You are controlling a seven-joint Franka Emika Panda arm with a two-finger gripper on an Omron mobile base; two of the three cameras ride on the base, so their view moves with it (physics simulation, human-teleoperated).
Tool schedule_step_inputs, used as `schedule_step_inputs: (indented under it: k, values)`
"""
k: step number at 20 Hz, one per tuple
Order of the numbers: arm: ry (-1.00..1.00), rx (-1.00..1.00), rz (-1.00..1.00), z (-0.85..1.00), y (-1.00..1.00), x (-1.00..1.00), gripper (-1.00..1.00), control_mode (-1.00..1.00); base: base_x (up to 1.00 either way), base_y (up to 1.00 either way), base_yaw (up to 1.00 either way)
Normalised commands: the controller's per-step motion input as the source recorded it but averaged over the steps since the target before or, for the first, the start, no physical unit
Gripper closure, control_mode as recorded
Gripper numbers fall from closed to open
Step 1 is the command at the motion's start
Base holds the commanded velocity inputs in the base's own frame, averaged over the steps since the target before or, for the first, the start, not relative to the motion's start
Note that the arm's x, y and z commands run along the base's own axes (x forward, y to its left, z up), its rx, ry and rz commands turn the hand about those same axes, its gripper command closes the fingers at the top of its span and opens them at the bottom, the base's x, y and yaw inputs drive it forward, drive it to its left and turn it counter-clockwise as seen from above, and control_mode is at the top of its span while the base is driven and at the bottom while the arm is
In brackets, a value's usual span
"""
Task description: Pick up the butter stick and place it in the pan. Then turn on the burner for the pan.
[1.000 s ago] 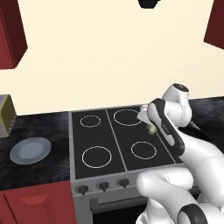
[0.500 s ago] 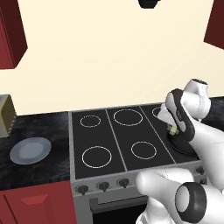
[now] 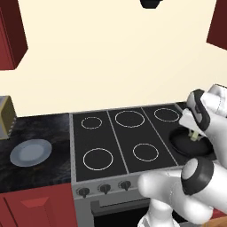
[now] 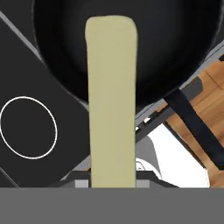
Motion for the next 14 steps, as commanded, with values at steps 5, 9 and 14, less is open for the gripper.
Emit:
schedule_step_inputs:
  k: [5,9,14]
  values:
    - [0.15,0.00,-0.02,-0.54,-0.43,0.44,1.00,-1.00,0.00,0.00,0.00]
    - [0.18,0.00,-0.02,-0.43,-0.44,0.49,1.00,-1.00,0.00,0.00,0.00]
    - [0.17,0.01,-0.01,-0.39,-0.44,0.42,1.00,-1.00,0.00,0.00,0.00]
